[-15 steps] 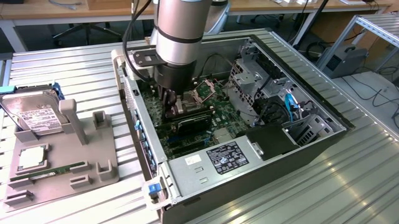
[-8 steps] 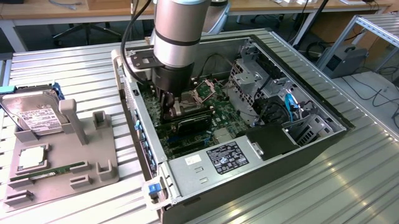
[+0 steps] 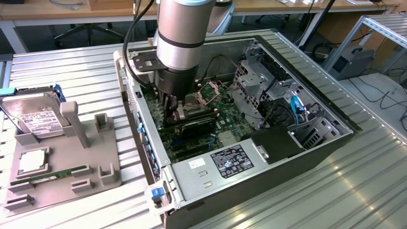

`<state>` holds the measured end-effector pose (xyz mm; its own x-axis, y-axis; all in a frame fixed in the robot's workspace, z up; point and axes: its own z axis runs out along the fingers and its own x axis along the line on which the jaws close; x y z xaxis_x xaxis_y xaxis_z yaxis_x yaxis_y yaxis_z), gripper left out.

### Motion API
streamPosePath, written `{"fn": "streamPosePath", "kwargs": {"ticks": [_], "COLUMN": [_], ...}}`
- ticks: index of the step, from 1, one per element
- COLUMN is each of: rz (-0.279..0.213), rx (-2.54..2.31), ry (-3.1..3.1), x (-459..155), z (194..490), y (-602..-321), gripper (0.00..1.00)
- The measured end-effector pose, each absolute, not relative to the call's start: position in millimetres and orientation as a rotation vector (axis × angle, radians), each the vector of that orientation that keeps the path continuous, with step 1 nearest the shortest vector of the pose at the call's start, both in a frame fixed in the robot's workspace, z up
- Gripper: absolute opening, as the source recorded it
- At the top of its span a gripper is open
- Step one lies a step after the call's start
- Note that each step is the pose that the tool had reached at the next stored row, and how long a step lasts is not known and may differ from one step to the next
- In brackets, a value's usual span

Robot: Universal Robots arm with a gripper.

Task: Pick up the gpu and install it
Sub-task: 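Press down on the gpu until it lock into place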

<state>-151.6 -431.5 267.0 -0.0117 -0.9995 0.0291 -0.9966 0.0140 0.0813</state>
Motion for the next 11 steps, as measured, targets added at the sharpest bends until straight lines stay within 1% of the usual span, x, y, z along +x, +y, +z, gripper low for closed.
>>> {"fn": "streamPosePath", "kwargs": {"ticks": [11], "rz": [-0.057], "rx": [2.152], "ry": [-2.180], "x": [-154.1], "z": [266.2], "y": [-432.6], "gripper": [0.11]}}
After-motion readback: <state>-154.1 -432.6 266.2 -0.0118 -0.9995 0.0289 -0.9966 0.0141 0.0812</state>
